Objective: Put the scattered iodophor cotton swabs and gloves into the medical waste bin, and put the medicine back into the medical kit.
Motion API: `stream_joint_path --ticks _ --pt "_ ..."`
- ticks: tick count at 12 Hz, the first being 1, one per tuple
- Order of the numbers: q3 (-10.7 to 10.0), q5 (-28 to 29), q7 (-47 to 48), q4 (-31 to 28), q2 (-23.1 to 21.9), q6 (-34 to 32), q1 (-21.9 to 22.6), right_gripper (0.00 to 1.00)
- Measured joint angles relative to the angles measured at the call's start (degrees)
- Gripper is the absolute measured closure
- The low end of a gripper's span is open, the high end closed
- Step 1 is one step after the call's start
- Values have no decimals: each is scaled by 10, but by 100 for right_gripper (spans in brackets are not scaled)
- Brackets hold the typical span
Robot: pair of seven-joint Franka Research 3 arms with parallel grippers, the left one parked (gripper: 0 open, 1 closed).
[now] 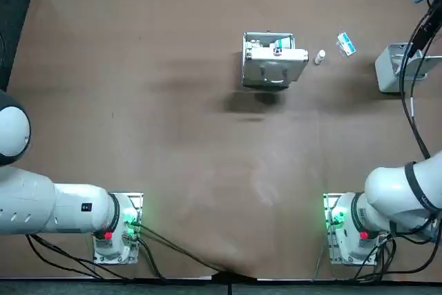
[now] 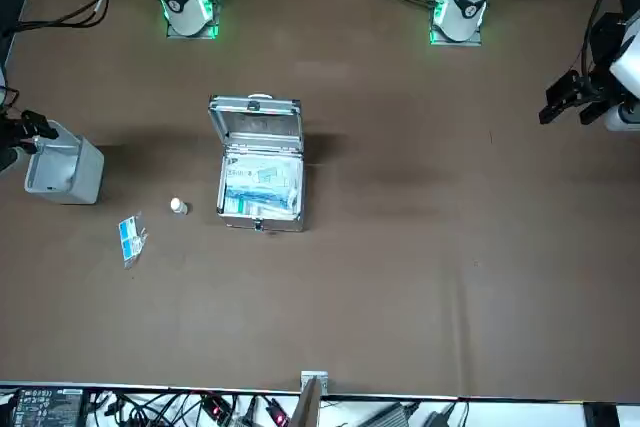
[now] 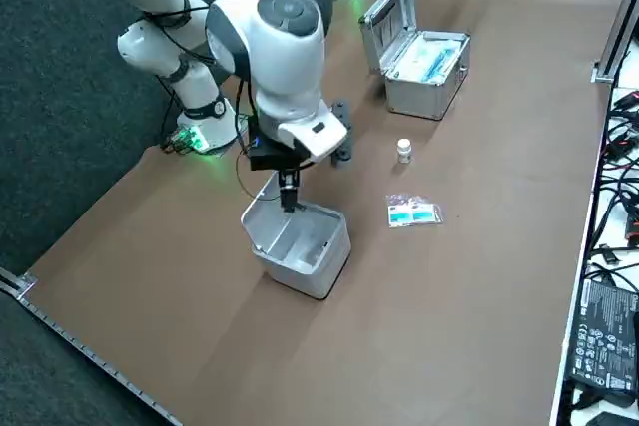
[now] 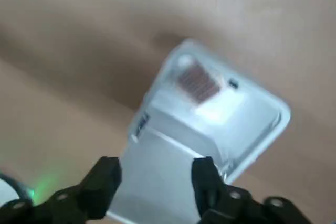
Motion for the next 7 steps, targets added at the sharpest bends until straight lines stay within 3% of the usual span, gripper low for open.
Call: stream_joint_path --ticks 1,3,7 --pt "5 13 2 9 2 2 4 11" --pt "12 60 37 36 17 7 25 0" --pt "15 107 181 73 83 108 81 3"
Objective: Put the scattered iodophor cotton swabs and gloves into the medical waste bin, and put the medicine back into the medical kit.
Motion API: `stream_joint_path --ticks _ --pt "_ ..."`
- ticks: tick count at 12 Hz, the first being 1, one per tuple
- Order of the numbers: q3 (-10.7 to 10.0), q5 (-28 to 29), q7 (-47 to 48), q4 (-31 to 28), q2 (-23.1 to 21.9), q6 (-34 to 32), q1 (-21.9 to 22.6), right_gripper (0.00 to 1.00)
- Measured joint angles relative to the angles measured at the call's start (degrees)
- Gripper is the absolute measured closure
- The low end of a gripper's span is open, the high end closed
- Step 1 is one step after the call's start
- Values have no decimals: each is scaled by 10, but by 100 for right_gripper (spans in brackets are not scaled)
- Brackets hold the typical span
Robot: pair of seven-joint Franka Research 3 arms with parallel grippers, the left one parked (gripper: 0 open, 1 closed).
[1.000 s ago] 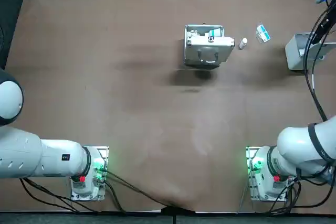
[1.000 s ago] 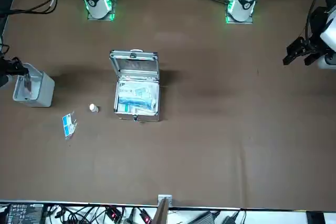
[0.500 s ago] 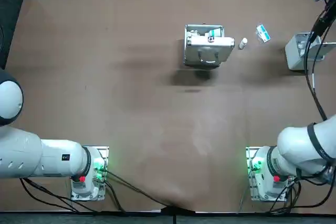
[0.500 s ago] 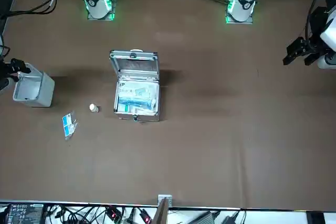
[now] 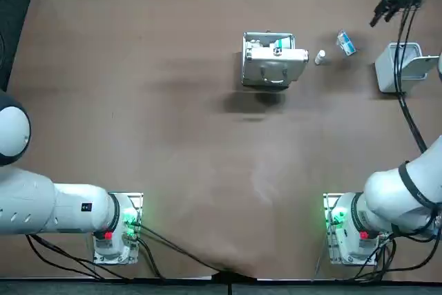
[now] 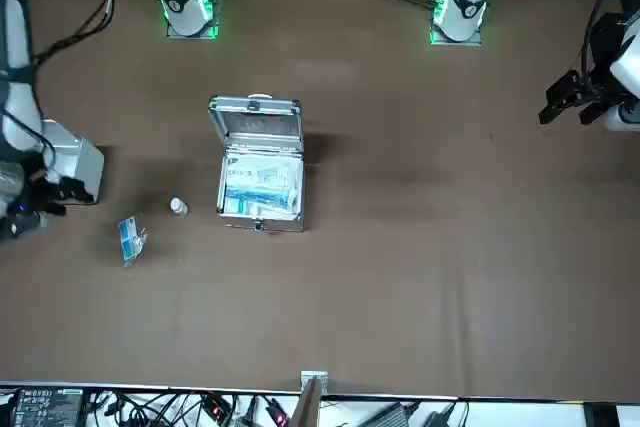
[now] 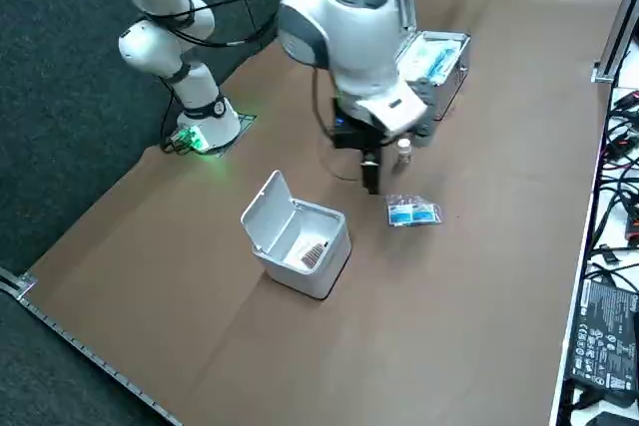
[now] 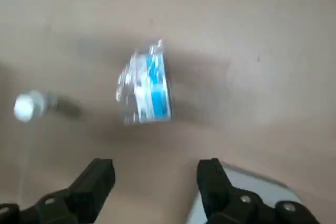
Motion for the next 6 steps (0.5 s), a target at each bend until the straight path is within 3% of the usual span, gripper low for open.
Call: stream_joint_path --ticks 3,5,6 --pt "1 1 122 4 51 79 32 9" --pt "1 1 197 6 79 118 52 29" --pt "1 1 223 6 90 132 62 30"
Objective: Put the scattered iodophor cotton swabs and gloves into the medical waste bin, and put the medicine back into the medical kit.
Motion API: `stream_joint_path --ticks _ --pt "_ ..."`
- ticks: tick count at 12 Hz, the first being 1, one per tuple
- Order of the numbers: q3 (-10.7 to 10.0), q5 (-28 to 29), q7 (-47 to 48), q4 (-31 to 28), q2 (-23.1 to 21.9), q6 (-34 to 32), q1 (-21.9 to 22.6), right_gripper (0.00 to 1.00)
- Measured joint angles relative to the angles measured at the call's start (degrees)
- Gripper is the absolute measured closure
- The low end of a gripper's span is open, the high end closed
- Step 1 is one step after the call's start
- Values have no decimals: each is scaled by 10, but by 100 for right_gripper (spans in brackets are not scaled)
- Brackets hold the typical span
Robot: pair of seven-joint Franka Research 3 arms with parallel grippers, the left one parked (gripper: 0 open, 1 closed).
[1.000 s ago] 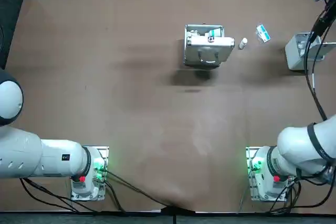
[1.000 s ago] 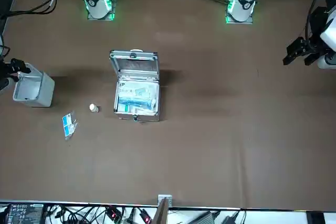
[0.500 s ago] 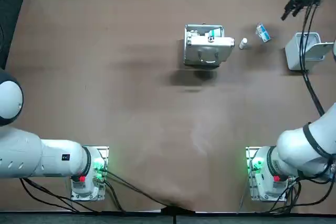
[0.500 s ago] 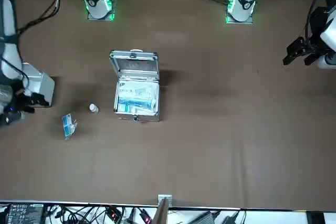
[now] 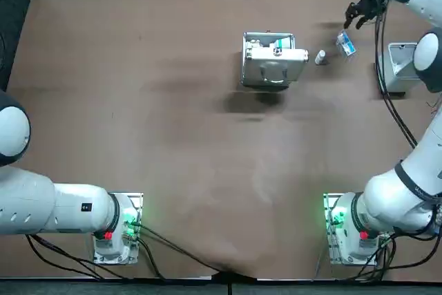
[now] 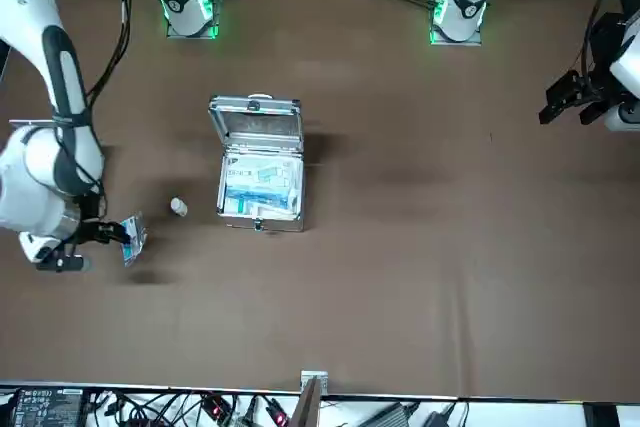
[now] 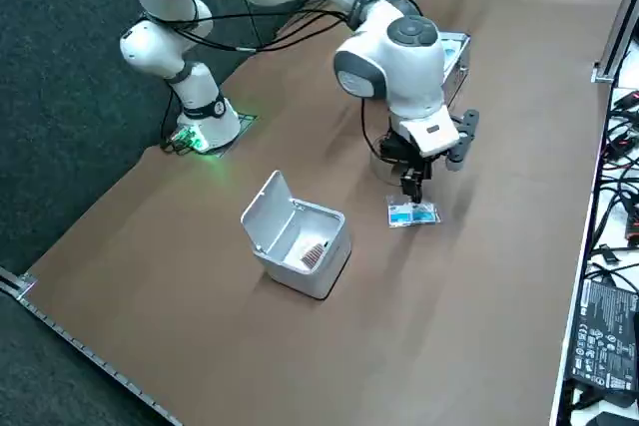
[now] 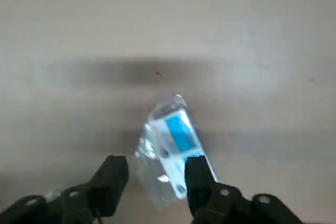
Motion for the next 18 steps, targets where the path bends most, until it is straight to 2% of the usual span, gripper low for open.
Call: stream_joint_path --ticks 3,14,15,17,18 --pt "0 0 40 1 27 27 24 39" --pt "-4 -17 38 1 68 77 26 40" --pt "-4 -17 38 1 68 77 27 46" --pt "-4 -18 37 2 68 77 30 51" --pt "-4 -19 37 3 68 77 31 63"
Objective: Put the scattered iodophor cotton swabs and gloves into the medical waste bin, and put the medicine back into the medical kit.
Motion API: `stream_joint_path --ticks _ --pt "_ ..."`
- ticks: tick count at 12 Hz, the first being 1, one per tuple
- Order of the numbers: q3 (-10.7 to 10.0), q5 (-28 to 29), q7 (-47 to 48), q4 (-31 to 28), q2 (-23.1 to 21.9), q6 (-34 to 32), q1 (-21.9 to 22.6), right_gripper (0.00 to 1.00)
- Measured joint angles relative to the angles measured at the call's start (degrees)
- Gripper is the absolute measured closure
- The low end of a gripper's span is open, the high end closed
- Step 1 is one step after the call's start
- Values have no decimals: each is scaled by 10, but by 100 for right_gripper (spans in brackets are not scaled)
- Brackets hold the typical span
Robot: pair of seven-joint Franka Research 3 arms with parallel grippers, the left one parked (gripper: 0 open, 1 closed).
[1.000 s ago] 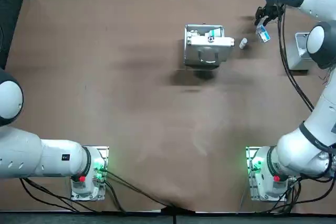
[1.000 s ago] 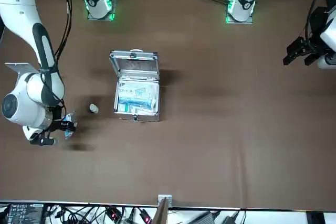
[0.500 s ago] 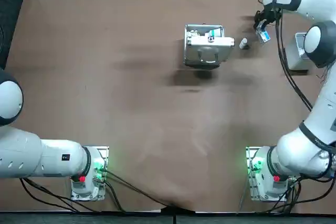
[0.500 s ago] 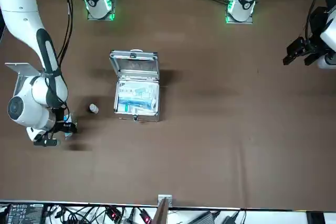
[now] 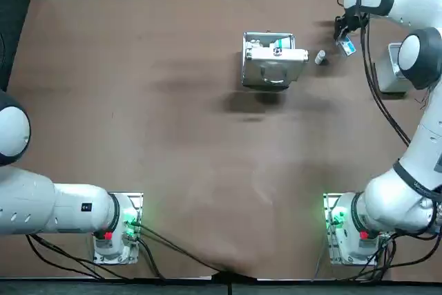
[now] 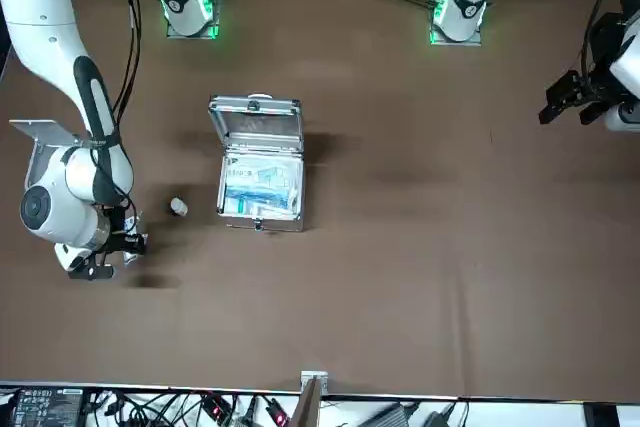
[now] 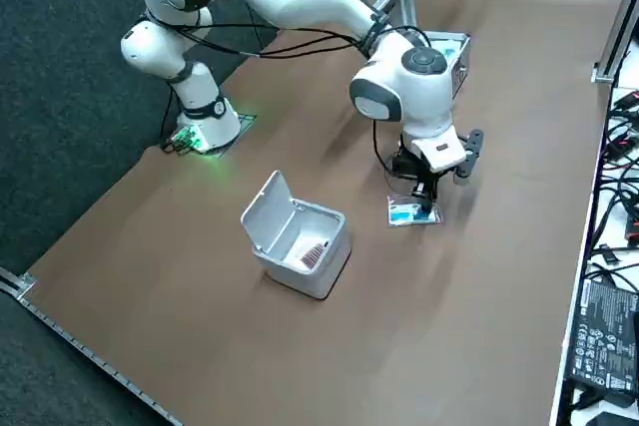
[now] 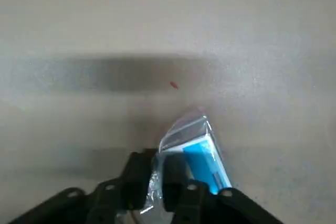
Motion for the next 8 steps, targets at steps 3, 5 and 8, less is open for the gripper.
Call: stream_joint_path --ticks 3,5,8 --pt "0 0 -1 1 0 0 1 93" --pt "0 0 -5 2 0 -4 0 99" --pt "0 0 -6 18 -16 -47 1 99"
